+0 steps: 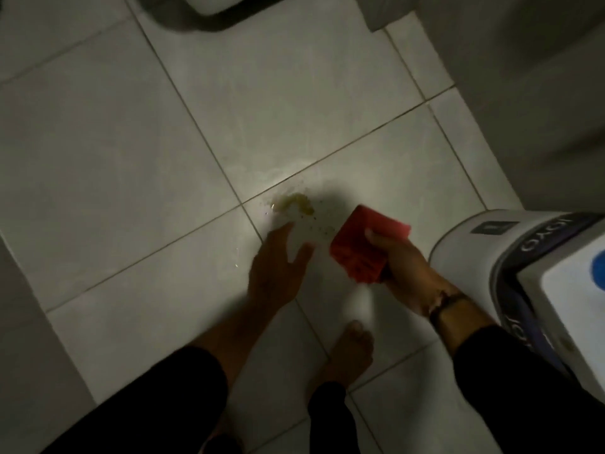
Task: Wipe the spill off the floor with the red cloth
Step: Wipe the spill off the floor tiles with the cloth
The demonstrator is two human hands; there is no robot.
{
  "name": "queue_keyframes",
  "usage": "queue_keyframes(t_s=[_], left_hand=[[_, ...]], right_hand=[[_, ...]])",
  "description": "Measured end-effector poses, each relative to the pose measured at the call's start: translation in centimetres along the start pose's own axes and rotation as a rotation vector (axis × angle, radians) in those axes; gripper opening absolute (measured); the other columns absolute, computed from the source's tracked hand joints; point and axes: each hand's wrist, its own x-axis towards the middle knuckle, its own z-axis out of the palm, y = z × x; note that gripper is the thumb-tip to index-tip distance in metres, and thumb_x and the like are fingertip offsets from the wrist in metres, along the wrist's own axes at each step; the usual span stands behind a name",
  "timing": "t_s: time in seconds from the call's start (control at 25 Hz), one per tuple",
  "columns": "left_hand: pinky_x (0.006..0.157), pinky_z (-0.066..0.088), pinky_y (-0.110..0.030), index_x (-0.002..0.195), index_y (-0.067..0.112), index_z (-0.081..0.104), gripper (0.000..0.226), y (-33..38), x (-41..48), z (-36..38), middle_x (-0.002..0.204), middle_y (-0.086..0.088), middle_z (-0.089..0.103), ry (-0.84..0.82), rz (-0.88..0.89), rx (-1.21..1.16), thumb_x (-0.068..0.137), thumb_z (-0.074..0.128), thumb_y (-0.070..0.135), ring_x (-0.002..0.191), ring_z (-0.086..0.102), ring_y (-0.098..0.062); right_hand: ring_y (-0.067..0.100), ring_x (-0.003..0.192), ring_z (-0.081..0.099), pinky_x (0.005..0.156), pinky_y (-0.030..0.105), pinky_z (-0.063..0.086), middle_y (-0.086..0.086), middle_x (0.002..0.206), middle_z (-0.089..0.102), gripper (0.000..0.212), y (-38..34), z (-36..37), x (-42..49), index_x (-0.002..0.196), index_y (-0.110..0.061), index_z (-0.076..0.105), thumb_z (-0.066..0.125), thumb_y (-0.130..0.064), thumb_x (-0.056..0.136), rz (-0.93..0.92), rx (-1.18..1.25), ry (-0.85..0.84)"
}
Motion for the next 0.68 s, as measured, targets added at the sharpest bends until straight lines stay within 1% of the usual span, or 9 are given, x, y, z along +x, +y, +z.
queue_keyframes(t_s=[0.08,0.16,0.28,0.32,0.36,0.44,0.48,0.56,0.68], left_hand=[[0.129,0.030,-0.050,0.168,0.018,0.026,0.079,-7.6,2.8,-0.3,0.174,-0.008,0.033,0.029,-0.038,0.306,0.103,0.041,0.062,0.161,0.030,-0.028],[0.133,0.017,-0.054,0.170,0.014,0.015,0.081,-14.0,5.1,0.0,0.180,-0.011,0.016,0.059,-0.072,0.477,0.105,0.033,0.059,0.167,0.010,-0.031],[0.133,0.009,-0.062,0.170,0.013,0.014,0.081,-19.0,8.7,1.8,0.181,-0.014,0.007,0.203,0.019,0.520,0.104,0.035,0.055,0.167,0.004,-0.035],[0.132,0.008,-0.064,0.170,0.013,0.016,0.081,-20.1,9.9,2.5,0.180,-0.016,0.008,0.231,0.062,0.538,0.103,0.038,0.053,0.167,0.007,-0.038],[0.131,0.008,-0.065,0.170,0.013,0.017,0.081,-21.2,10.9,3.1,0.180,-0.017,0.009,0.241,0.095,0.560,0.103,0.038,0.052,0.166,0.008,-0.039],[0.129,0.006,-0.068,0.171,0.017,0.015,0.078,-23.5,12.4,4.5,0.180,-0.015,0.008,0.266,0.132,0.581,0.104,0.036,0.051,0.167,0.008,-0.038],[0.129,0.006,-0.068,0.171,0.019,0.015,0.076,-24.9,12.9,5.1,0.181,-0.013,0.008,0.295,0.158,0.579,0.105,0.035,0.051,0.167,0.008,-0.036],[0.129,0.005,-0.067,0.171,0.022,0.015,0.074,-26.6,13.4,5.8,0.181,-0.011,0.011,0.380,0.226,0.590,0.105,0.034,0.050,0.167,0.009,-0.034],[0.129,0.006,-0.068,0.171,0.020,0.013,0.075,-27.3,14.2,6.0,0.180,-0.011,0.011,0.419,0.247,0.591,0.104,0.035,0.047,0.167,0.009,-0.034]], right_hand=[[0.031,0.076,0.069,0.055,0.028,0.056,0.029,0.113,0.074,0.027,-0.5,1.1,4.2,0.125,0.002,0.068,0.052,-0.014,0.111,-0.123,-0.155,0.065],[0.019,0.058,0.065,0.043,0.020,0.045,0.020,0.093,0.070,0.035,-1.4,2.2,8.5,0.136,0.009,0.061,0.050,-0.014,0.112,-0.242,-0.341,0.147],[0.006,0.045,0.065,0.038,0.016,0.044,0.013,0.085,0.066,0.035,-2.6,2.5,14.9,0.146,-0.008,0.053,0.047,-0.003,0.112,-0.387,-0.530,0.209],[0.012,0.060,0.073,0.047,0.023,0.055,0.017,0.095,0.069,0.039,-2.6,2.7,17.3,0.147,-0.013,0.050,0.046,0.000,0.110,-0.423,-0.596,0.221],[0.021,0.087,0.077,0.068,0.035,0.065,0.022,0.115,0.070,0.046,-2.4,2.9,19.6,0.151,-0.018,0.048,0.048,-0.001,0.108,-0.455,-0.668,0.273],[0.031,0.138,0.062,0.114,0.044,0.056,0.016,0.156,0.059,0.061,-1.9,3.1,23.5,0.162,-0.022,0.043,0.055,-0.009,0.104,-0.507,-0.813,0.491],[0.032,0.149,0.053,0.124,0.043,0.047,0.011,0.163,0.054,0.064,-1.5,3.2,25.2,0.164,-0.024,0.041,0.057,-0.015,0.103,-0.512,-0.886,0.575],[0.038,0.159,0.039,0.133,0.047,0.033,0.011,0.168,0.049,0.065,-0.2,3.5,27.5,0.166,-0.023,0.039,0.058,-0.026,0.103,-0.512,-1.107,0.613],[0.047,0.166,0.015,0.136,0.057,0.017,0.016,0.178,0.028,0.073,3.4,5.6,30.3,0.169,-0.011,0.028,0.057,-0.028,0.104,-0.519,-1.383,0.507]])
